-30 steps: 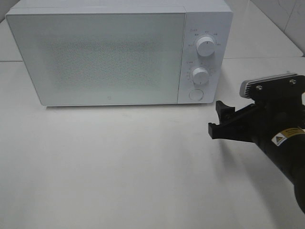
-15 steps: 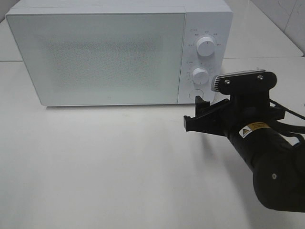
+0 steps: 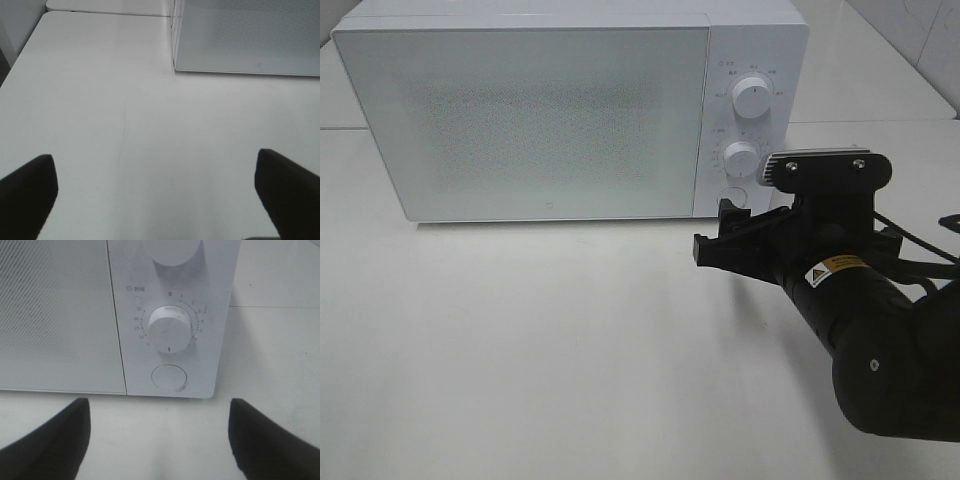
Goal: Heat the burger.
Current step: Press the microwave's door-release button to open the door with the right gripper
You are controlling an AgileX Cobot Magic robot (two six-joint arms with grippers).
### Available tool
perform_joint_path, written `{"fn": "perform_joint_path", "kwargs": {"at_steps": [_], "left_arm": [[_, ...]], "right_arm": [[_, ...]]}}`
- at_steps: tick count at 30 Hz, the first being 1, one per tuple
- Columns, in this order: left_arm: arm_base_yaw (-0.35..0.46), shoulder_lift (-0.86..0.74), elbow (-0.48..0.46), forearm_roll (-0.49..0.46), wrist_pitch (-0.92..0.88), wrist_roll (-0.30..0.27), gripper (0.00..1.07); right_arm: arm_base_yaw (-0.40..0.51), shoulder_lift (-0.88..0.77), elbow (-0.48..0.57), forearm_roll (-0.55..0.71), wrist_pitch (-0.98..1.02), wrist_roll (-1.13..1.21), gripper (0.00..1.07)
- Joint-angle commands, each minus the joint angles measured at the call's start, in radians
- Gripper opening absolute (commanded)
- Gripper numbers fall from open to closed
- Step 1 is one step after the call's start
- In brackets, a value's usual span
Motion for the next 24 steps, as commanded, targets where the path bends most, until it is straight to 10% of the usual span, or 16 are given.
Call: {"fn": "perform_joint_path", "kwargs": {"at_steps": [1,16,24], "left_arm": [[0.001,-0.015,0.003,-0.009,-0.014,0.000,1.00],[0.001,-0.015,0.003,-0.009,-0.014,0.000,1.00],[0.001,-0.015,0.003,-0.009,-0.014,0.000,1.00]], "right_arm": [[0.003,-0.001,-0.007,0.000,-0.003,0.166,0.71],[0.003,-0.001,-0.007,0.000,0.001,1.172,0.27],[0.003,-0.001,-0.007,0.010,0.034,1.285,0.00]]}}
